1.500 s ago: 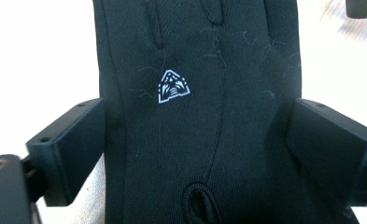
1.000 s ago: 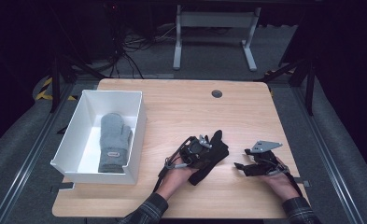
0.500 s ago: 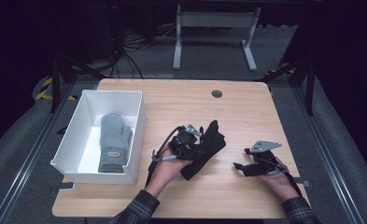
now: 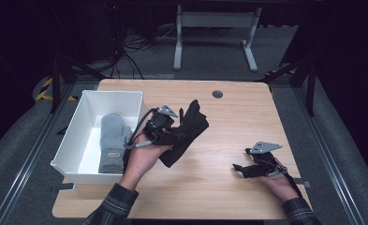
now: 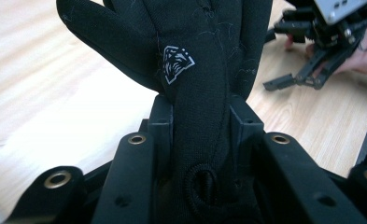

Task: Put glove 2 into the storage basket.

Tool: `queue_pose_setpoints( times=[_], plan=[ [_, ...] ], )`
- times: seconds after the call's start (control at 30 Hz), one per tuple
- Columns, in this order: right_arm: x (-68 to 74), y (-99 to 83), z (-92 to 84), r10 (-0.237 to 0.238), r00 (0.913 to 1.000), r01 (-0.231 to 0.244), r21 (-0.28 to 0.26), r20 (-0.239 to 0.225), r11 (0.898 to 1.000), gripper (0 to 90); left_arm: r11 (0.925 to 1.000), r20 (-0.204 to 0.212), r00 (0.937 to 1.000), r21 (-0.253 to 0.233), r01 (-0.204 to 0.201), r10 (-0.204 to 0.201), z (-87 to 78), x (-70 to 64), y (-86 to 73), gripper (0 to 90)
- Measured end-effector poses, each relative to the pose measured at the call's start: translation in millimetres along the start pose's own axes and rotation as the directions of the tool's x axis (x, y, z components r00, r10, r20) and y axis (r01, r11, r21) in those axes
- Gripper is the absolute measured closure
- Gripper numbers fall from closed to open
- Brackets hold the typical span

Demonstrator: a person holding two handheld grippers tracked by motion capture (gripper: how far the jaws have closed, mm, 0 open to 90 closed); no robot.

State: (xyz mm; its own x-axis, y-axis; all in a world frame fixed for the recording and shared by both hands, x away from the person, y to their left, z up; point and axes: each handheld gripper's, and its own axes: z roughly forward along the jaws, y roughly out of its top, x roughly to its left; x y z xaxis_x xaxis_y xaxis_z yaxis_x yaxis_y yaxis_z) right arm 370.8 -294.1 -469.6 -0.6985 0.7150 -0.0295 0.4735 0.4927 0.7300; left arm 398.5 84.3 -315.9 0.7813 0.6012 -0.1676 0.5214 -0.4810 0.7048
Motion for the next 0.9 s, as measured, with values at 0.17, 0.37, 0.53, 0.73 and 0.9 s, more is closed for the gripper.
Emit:
queue_pose_setpoints(
  times=[0.17,0.37,0.53,0.73,0.9],
  plan=[
    [0.6,0.3,0.3,0.004,1.0,-0.004,0.002,0.004,1.0,14.2,0.9992,-0.058,0.998,-0.032,0.026,-0.027,-35.0,17.6,0.1,68.7],
    [0.8,0.4,0.4,0.006,1.0,-0.006,0.001,0.005,1.0,14.1,0.9946,-0.114,0.9898,-0.069,0.078,-0.085,-67.9,40.8,-10.8,68.7],
    [0.9,0.5,0.6,0.007,1.0,-0.007,0.001,0.007,1.0,14.1,0.9895,-0.187,0.9725,-0.066,0.129,-0.139,-85.6,62.2,-28.6,68.7],
    [1.0,0.7,0.8,0.008,0.9999,-0.008,0.001,0.009,1.0,13.8,0.9769,-0.257,0.9425,-0.055,0.207,-0.214,-97.7,91.8,-57.0,68.7],
    [1.1,0.8,1.0,0.01,0.9999,-0.01,0.001,0.01,1.0,13.7,0.9635,-0.277,0.9236,-0.037,0.265,-0.265,-95.4,109.2,-74.3,68.6]
  ],
)
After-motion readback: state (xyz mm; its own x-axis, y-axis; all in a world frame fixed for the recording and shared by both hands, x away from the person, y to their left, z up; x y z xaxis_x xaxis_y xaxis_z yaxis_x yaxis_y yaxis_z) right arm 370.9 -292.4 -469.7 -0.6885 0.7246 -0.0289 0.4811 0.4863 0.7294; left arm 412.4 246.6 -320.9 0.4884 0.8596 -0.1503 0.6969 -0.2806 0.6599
